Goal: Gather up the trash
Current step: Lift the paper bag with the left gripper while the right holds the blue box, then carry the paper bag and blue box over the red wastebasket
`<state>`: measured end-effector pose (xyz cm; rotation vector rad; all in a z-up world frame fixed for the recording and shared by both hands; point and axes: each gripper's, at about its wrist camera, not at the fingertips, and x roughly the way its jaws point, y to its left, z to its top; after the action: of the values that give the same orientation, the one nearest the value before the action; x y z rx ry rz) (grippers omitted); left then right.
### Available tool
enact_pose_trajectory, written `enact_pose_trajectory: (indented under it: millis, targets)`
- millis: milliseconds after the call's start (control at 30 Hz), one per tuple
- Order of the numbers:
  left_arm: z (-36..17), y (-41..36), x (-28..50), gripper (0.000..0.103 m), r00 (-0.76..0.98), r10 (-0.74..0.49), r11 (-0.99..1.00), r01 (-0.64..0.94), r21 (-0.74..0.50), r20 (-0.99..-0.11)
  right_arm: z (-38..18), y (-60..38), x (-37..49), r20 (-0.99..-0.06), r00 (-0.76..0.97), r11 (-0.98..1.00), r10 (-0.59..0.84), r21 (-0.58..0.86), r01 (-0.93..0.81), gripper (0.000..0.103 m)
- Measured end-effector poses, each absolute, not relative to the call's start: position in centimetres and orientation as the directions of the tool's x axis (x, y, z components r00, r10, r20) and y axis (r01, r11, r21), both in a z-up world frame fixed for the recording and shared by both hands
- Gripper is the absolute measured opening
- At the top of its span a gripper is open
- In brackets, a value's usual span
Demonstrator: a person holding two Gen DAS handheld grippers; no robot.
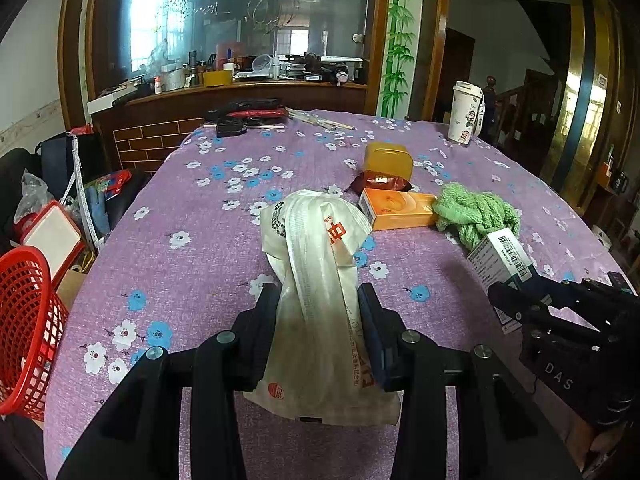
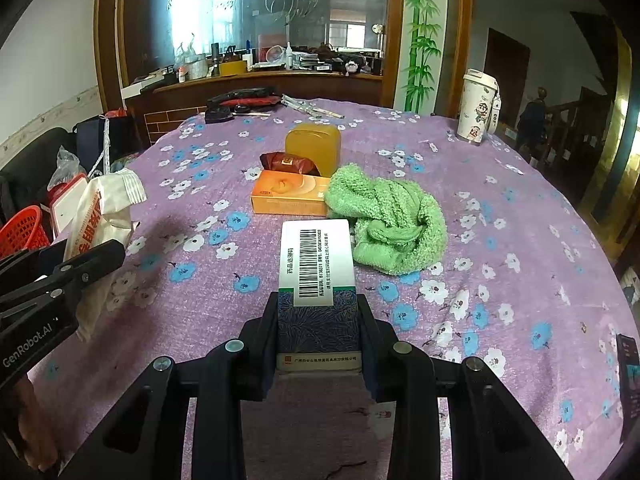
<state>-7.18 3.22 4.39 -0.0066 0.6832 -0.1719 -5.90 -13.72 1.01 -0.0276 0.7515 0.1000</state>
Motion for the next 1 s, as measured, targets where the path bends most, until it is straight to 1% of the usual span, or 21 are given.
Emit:
enact_pose_trajectory:
  millis: [200, 500, 600, 800, 1000]
  targets:
    - [4.4, 3.2, -7.0, 0.039, 0.76, -0.162, 0.986, 0.156, -0.065, -0.63, 0.9, -13.2, -5.9, -0.687, 0.722, 0.993, 0.082, -0.007, -0.119, 0.036]
    - [4.6, 3.1, -7.1, 0.039, 0.756, -0.165, 0.985, 0.156, -0.071, -0.634, 1.3, -13.5, -6.4, -0.68, 0.722, 0.99, 0.125, 0.041, -0.133, 0.036]
    - [5.1, 3.3, -7.4, 0.039, 0.756, -0.17, 0.985, 0.157, -0.076, -0.633, 1.9, -13.3, -7.0, -0.679, 0.713, 0.983, 0.176, 0.088, -0.159, 0.036]
    - [6.8, 5.0, -8.8, 0.039, 0.772, -0.178, 0.984, 0.139, -0.111, -0.611, 3.6, -12.2, -7.7, -0.671, 0.7, 0.968, 0.245, 0.132, -0.212, 0.037]
    - [8.5, 8.5, -10.4, 0.039, 0.794, -0.144, 0.988, 0.085, -0.126, -0.591, 5.0, -9.2, -8.1, -0.675, 0.651, 0.933, 0.347, 0.176, -0.314, 0.037]
